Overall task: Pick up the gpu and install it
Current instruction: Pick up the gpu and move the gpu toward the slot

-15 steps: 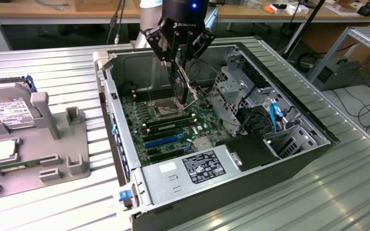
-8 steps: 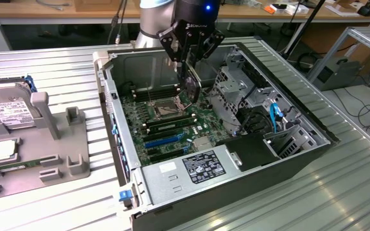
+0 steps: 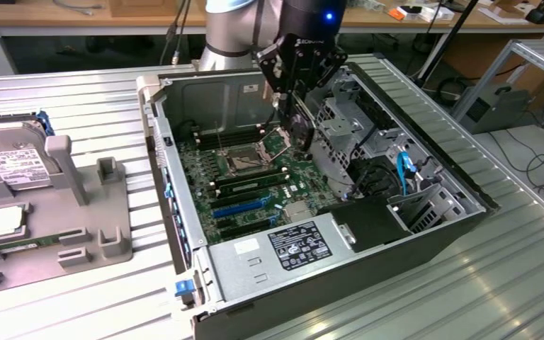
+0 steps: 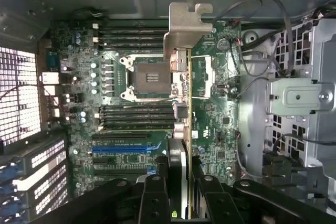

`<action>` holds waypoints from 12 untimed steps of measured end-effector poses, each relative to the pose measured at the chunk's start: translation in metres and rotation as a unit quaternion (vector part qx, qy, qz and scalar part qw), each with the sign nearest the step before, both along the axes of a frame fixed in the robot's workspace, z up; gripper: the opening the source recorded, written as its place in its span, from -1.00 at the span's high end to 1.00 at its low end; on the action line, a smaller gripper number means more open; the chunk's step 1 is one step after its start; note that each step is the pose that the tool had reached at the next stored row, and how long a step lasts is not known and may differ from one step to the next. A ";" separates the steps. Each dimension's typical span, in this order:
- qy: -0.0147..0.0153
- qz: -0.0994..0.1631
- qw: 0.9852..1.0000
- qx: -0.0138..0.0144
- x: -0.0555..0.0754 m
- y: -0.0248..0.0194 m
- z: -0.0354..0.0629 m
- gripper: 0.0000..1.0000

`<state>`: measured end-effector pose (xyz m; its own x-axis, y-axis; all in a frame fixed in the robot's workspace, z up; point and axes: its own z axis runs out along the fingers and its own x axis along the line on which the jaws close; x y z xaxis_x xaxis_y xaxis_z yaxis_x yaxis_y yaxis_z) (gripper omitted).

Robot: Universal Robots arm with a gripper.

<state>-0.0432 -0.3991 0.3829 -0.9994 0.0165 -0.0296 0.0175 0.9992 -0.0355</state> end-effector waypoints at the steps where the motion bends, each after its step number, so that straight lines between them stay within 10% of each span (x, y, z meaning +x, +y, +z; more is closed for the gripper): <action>1: 0.000 0.001 1.000 -0.001 0.005 0.0000 -0.0010 0.47; 12: 0.000 0.004 1.000 -0.002 0.016 0.0000 -0.0034 0.47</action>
<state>-0.0271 -0.3991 0.3795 -0.9995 0.0079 -0.0296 0.0091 0.9992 -0.0402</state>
